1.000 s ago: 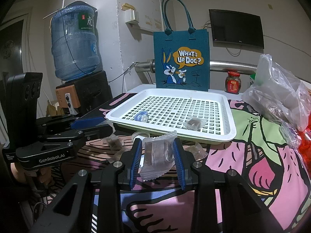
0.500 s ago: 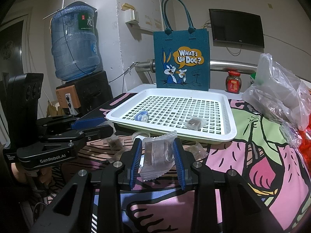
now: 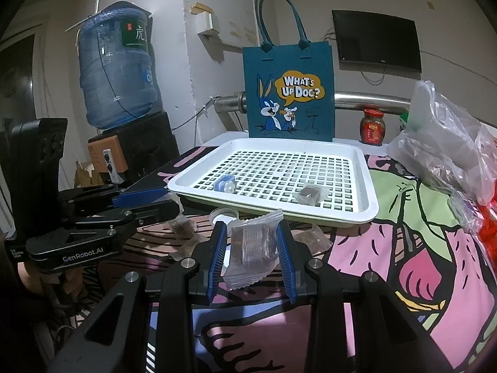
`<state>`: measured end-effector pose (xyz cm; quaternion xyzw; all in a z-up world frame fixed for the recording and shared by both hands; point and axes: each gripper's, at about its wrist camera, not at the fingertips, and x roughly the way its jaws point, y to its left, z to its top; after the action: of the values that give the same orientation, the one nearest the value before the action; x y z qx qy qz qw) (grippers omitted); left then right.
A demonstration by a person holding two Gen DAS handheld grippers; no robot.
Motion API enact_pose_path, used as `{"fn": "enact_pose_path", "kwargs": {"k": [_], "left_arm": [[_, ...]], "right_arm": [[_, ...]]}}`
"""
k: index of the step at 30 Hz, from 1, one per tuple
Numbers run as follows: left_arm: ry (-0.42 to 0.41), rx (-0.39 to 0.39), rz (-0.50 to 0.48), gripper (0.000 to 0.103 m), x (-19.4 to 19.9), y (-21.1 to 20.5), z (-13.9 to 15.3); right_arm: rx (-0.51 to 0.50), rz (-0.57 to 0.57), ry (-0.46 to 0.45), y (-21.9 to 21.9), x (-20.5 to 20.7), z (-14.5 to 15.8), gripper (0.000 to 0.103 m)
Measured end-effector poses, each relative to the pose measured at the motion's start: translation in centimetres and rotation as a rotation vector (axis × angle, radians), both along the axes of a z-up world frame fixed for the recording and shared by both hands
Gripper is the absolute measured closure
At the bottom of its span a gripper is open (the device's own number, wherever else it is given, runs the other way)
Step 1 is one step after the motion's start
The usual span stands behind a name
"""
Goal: Organize objects
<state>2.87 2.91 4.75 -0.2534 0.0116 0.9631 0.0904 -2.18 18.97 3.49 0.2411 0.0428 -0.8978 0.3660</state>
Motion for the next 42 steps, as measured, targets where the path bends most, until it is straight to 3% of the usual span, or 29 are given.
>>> {"fn": "enact_pose_path", "kwargs": {"k": [10, 20, 25, 30, 33, 42], "left_arm": [[-0.046, -0.001, -0.003, 0.074, -0.8, -0.3, 0.0], [-0.021, 0.005, 0.026, 0.074, -4.3, -3.5, 3.2], [-0.078, 0.063, 0.055, 0.074, -8.6, -6.2, 3.5], [-0.149, 0.075, 0.085, 0.074, -12.4, -7.6, 2.1], [-0.213, 0.107, 0.106, 0.074, -14.5, -8.4, 0.8], [-0.310, 0.081, 0.155, 0.074, -17.2, -8.3, -2.0]], "right_arm": [[0.007, 0.002, -0.049, 0.2, -0.9, 0.0, 0.072], [-0.060, -0.001, 0.012, 1.7, -4.5, 5.4, 0.072], [-0.083, -0.014, -0.024, 1.9, -8.9, 6.7, 0.072], [-0.071, -0.035, -0.145, 0.7, -14.8, 5.5, 0.072], [-0.023, -0.060, -0.245, -0.8, -18.3, 3.2, 0.072], [0.141, -0.152, -0.354, -3.6, -22.6, -2.0, 0.072]]}}
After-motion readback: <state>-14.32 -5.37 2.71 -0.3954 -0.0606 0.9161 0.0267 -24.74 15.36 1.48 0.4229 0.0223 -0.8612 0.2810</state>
